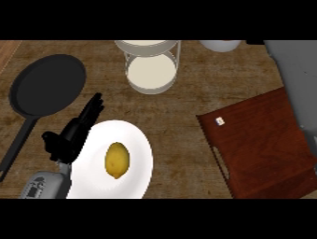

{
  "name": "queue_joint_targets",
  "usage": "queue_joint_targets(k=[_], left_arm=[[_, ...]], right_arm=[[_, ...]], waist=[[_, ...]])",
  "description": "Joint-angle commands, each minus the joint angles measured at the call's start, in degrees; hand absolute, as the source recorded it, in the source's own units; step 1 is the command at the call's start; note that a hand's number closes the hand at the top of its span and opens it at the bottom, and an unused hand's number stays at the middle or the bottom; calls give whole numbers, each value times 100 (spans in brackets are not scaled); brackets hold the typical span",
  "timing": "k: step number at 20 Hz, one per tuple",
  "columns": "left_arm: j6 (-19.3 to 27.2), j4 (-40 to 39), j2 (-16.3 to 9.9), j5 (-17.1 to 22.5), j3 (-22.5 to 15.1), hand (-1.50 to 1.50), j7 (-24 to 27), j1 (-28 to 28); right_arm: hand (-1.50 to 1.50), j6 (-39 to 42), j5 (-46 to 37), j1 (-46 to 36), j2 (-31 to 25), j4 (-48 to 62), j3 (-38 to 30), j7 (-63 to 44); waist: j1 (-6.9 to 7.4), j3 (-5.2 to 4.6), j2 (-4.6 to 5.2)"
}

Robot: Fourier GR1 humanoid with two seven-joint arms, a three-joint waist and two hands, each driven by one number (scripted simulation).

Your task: Pick the croissant from the tray and place it in the tiered basket

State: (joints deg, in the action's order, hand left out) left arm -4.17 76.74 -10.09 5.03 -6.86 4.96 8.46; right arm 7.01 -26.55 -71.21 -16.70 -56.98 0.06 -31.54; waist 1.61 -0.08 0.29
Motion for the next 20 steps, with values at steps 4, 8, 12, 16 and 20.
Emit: queue_joint_targets(k=[4,8,12,16,20], left_arm=[[-50,-32,54,-116,-74,0,79,20],[-169,23,-4,12,55,0,47,172],[5,-267,253,-254,-168,0,175,173],[54,224,237,-292,-271,0,7,-90],[36,228,303,-246,-261,0,-176,143]], right_arm=[[150,-530,-252,-1220,482,2011,-204,336],[150,-631,-291,-1685,683,2735,-279,545],[150,-991,-354,-1920,1096,3251,-319,711],[150,-1315,-435,-1952,1287,3759,-367,979],[150,-1297,-198,-2091,1241,4065,-687,1224]], waist=[[147,-2,69],[194,-5,92],[177,-7,107],[314,-5,121],[309,-3,137]])
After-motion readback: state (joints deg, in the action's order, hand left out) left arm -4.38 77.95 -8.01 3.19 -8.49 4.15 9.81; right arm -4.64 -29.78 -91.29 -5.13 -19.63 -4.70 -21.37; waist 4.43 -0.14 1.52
